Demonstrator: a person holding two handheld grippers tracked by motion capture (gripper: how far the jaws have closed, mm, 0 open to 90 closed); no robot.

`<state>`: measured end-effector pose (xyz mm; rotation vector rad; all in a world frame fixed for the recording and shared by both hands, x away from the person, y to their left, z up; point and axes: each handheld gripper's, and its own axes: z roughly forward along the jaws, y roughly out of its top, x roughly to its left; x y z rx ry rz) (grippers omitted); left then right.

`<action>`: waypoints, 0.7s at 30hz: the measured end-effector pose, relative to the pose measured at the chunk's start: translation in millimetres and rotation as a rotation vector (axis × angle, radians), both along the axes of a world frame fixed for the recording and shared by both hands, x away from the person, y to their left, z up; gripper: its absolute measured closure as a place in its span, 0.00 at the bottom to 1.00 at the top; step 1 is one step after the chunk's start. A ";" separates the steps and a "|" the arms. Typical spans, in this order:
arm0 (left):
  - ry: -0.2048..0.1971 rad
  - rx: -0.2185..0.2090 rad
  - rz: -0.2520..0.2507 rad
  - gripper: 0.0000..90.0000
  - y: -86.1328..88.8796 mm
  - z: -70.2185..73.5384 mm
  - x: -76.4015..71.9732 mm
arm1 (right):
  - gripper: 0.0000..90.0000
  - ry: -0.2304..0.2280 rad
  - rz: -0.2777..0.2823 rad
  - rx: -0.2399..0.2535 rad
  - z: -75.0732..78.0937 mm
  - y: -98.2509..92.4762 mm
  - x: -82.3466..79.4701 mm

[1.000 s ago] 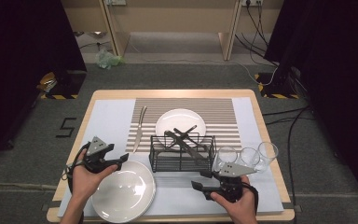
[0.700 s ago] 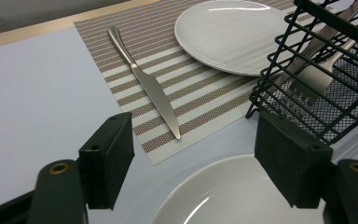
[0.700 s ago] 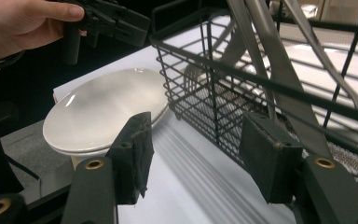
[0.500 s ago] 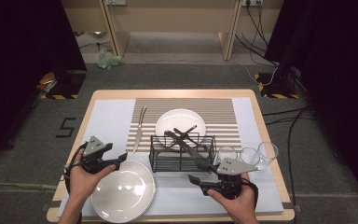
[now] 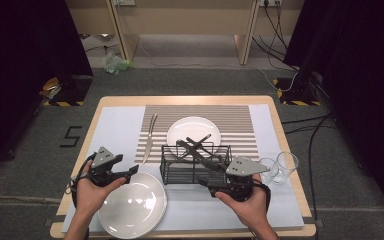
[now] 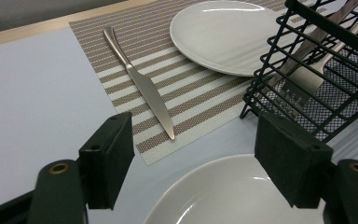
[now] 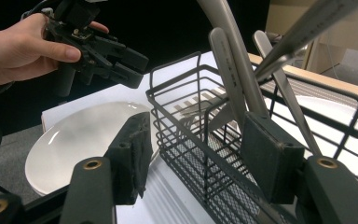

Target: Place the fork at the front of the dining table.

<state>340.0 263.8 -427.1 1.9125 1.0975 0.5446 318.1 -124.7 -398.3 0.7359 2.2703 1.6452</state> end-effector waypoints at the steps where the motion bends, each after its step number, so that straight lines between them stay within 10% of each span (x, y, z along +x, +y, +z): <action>1: -0.001 0.000 0.001 0.31 0.2 0.3 -0.1 | 0.48 -0.002 0.000 -0.001 0.3 0.6 0.5; 21: -0.006 0.001 -0.001 0.31 -1.5 0.4 -0.4 | 0.46 0.003 -0.014 0.035 0.4 6.5 7.6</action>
